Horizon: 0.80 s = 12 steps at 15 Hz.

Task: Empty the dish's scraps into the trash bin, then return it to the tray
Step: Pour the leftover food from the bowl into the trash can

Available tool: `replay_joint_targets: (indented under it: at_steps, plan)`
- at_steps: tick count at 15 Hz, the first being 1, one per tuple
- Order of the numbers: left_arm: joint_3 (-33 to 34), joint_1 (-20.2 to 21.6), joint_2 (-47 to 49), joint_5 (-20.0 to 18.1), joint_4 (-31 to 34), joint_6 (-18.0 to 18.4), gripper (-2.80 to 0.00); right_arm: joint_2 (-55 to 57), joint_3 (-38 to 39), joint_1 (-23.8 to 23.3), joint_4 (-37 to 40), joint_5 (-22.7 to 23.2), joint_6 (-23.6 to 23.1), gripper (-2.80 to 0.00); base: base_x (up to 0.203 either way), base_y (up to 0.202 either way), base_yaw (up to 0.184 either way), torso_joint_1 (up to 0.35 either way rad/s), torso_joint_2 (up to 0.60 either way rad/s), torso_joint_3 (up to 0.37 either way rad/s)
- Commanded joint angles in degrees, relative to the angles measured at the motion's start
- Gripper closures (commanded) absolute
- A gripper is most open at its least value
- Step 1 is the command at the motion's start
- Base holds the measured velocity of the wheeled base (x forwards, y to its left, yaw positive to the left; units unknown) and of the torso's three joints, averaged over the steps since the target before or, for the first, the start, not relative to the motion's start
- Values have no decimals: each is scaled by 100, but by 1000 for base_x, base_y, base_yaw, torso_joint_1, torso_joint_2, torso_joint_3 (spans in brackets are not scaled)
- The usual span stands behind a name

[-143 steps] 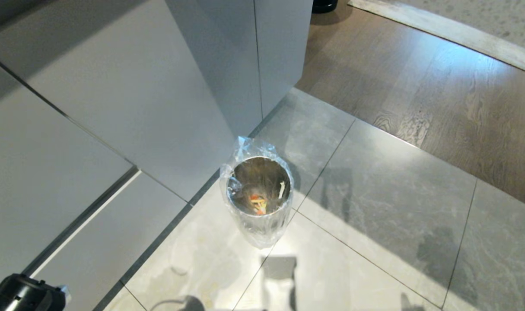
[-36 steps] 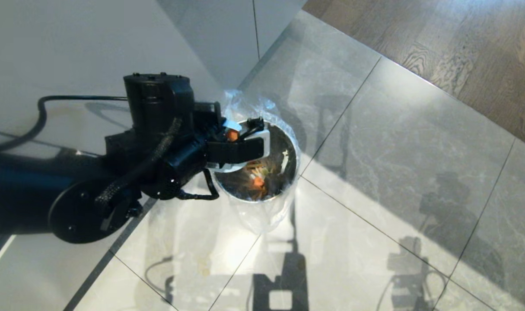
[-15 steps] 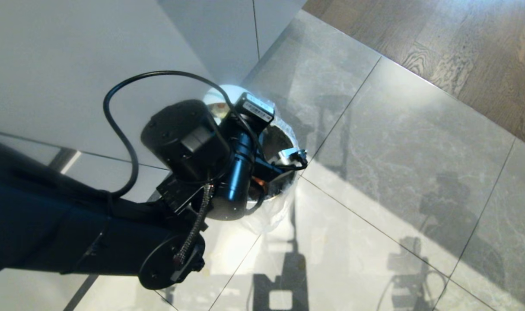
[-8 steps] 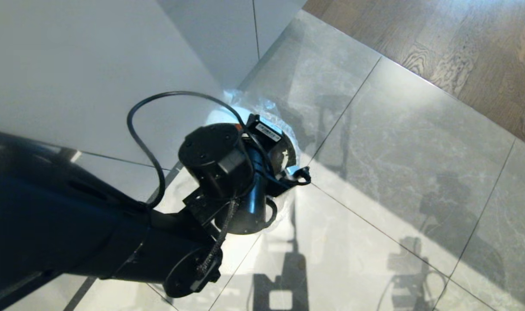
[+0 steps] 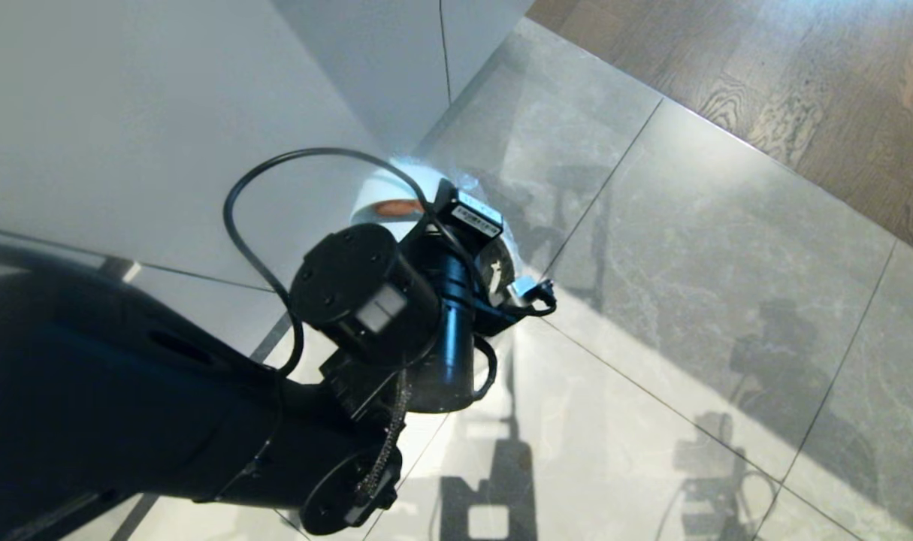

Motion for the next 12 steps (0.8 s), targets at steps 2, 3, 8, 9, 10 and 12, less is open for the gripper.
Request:
replay_joint_targets:
  at_steps: [2,3,8,9,10,12]
  plan:
    - [-144,-8,-281,-481,-280,191,0,-2,0,1,-4,-2,5,0,0,0,0,0,0,0]
    - [-181,-9,-382,-699,-280,201,0,-2,0,1,-4,-2,5,0,0,0,0,0,0,0]
    - [-45,-278,-807,-968,-280,203,0,-2,0,1,-4,-2,5,0,0,0,0,0,0,0]
    - [-13,-305,-870,-982,-280,204,0,-2,0,1,-4,-2,5,0,0,0,0,0,0,0]
    - [82,-387,-889,-990,-280,210,0,-2,0,1,-4,-2,-3,0,0,0,0,0,0,0]
    - [18,-456,-966,-1016,-280,308,0,-2,0,1,-4,-2,5,0,0,0,0,0,0,0]
